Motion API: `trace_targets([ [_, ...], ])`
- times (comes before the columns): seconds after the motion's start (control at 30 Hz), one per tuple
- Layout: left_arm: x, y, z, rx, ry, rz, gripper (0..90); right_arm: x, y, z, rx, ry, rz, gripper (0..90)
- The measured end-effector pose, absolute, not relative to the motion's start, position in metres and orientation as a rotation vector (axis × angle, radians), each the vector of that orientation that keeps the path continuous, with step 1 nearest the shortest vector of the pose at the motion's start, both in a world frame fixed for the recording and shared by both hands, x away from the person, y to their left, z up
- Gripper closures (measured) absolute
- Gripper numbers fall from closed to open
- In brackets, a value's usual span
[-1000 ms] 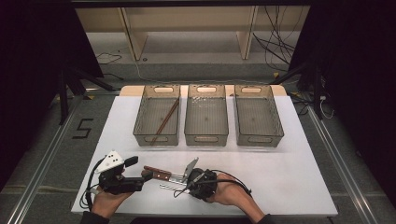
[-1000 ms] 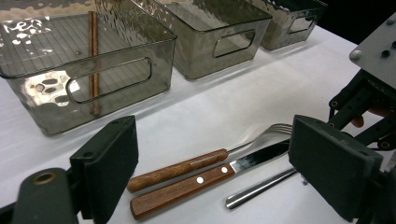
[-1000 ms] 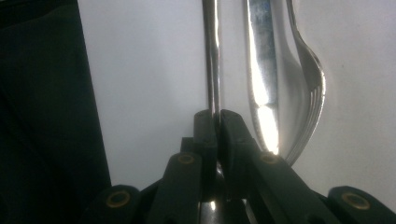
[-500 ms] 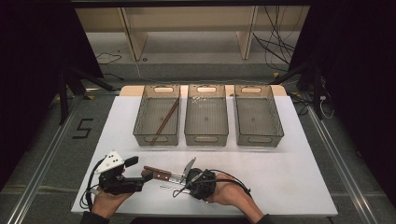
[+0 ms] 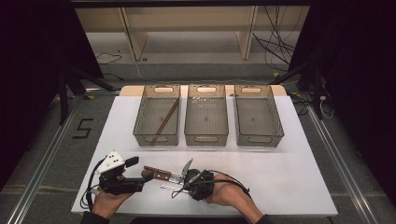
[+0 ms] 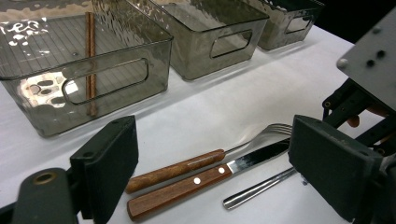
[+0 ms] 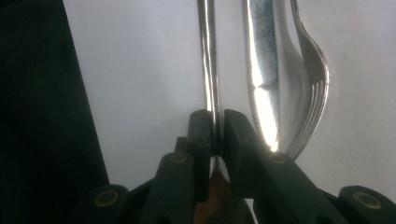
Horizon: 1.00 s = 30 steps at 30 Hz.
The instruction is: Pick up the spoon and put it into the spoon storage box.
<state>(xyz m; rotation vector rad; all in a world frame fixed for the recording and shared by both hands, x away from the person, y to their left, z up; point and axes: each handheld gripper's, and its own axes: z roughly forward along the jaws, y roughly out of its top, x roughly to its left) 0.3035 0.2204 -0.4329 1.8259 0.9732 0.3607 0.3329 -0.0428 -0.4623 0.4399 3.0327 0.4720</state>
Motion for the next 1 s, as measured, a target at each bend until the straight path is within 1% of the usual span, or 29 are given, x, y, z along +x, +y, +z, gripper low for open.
trace_targets([
  [0.13, 0.303, 0.220, -0.433, 1.827, 0.975, 0.358, 15.7, 0.335, -0.043, -0.463, 0.460, 3.048, 0.491, 85.6],
  [0.33, 0.304, 0.221, -0.433, 1.825, 0.975, 0.361, 15.7, 0.337, -0.046, -0.462, 0.447, 3.066, 0.529, 86.5],
  [0.4, 0.304, 0.221, -0.433, 1.826, 0.976, 0.360, 15.7, 0.337, -0.048, -0.458, 0.457, 3.085, 0.583, 89.8],
  [0.43, 0.304, 0.221, -0.434, 1.826, 0.976, 0.359, 15.7, 0.337, -0.049, -0.455, 0.461, 3.098, 0.624, 90.0],
  [0.5, 0.304, 0.220, -0.434, 1.828, 0.976, 0.356, 15.7, 0.337, -0.048, -0.456, 0.466, 3.076, 0.582, 90.0],
  [0.8, 0.304, 0.221, -0.433, 1.828, 0.975, 0.359, 15.7, 0.334, -0.047, -0.453, 0.444, 3.072, 0.588, 90.0],
  [1.0, 0.303, 0.221, -0.433, 1.815, 0.977, 0.367, 15.7, 0.338, -0.055, -0.436, 0.478, 3.020, 0.668, 90.0],
])
